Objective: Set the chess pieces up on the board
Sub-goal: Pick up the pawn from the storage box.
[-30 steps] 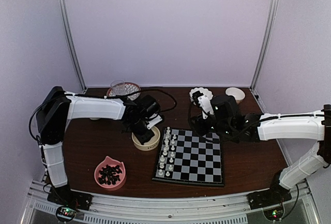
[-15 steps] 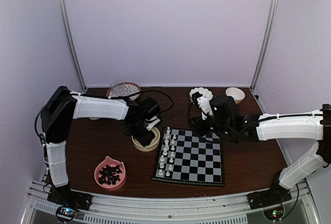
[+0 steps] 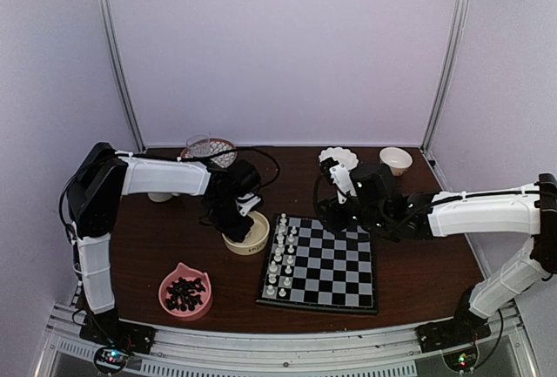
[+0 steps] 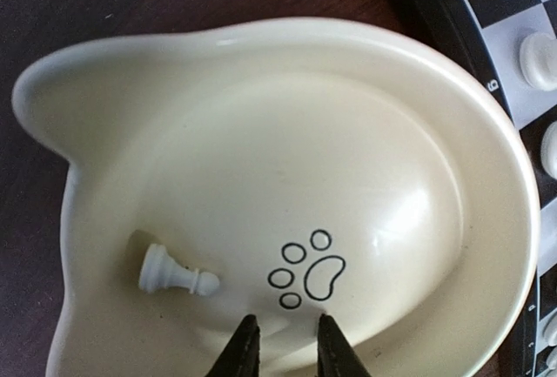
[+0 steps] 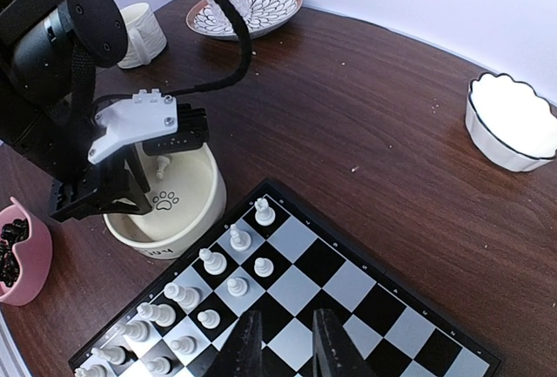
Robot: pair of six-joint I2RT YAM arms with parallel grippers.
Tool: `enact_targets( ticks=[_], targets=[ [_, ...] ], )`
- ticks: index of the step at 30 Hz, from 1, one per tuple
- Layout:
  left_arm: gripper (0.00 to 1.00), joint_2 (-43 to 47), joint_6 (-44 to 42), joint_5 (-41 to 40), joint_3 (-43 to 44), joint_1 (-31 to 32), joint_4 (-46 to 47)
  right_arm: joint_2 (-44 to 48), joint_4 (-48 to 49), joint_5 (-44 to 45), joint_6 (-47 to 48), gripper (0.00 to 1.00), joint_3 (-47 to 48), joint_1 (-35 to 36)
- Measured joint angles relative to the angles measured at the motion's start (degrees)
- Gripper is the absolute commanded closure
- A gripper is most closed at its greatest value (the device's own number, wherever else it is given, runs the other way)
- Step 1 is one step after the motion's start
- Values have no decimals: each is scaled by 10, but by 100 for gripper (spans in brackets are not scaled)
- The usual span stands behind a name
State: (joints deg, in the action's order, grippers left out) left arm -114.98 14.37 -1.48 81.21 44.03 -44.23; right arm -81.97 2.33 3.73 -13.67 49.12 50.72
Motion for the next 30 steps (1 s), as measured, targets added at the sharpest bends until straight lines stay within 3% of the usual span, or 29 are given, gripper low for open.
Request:
enact_targets(
  ticks=[15, 30],
  targets=[
    [60, 116, 16, -14, -87, 1, 74, -2, 0, -3, 0, 77, 0, 0],
    [57, 55, 84, -49, -82, 1, 112, -2, 0, -3, 0, 77, 0, 0]
  ],
)
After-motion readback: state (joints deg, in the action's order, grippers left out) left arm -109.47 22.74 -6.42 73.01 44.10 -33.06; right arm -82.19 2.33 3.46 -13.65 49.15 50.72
